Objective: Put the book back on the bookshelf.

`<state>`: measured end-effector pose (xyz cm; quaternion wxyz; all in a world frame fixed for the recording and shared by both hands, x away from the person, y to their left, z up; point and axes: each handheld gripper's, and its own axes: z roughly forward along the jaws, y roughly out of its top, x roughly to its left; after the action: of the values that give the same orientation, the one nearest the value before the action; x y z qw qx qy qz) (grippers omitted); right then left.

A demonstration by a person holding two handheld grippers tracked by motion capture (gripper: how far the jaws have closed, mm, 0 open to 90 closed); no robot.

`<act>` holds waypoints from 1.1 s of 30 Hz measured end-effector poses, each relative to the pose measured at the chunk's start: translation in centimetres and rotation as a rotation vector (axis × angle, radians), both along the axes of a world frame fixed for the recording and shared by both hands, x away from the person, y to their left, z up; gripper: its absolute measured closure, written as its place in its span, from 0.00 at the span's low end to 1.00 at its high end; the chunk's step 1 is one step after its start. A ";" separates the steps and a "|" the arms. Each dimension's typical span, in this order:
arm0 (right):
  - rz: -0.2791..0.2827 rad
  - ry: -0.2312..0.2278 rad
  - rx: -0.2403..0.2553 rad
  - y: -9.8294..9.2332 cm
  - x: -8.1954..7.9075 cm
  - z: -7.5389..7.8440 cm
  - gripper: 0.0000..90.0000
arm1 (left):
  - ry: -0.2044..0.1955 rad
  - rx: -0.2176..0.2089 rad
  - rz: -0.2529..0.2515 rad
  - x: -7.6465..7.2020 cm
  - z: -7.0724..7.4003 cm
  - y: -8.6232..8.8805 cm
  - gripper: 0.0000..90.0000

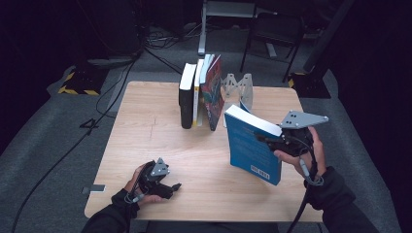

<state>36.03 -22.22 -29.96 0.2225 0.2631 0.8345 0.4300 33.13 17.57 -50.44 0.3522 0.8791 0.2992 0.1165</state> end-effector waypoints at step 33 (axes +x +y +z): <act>-0.174 -0.019 0.045 2.9 9.3 1.4 0.67 | 0.008 -0.006 0.004 0.0 0.0 0.0 0.16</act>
<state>45.37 -19.35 -28.52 0.2611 0.3352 0.7965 0.4301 33.16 17.56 -50.45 0.3532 0.8781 0.3025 0.1127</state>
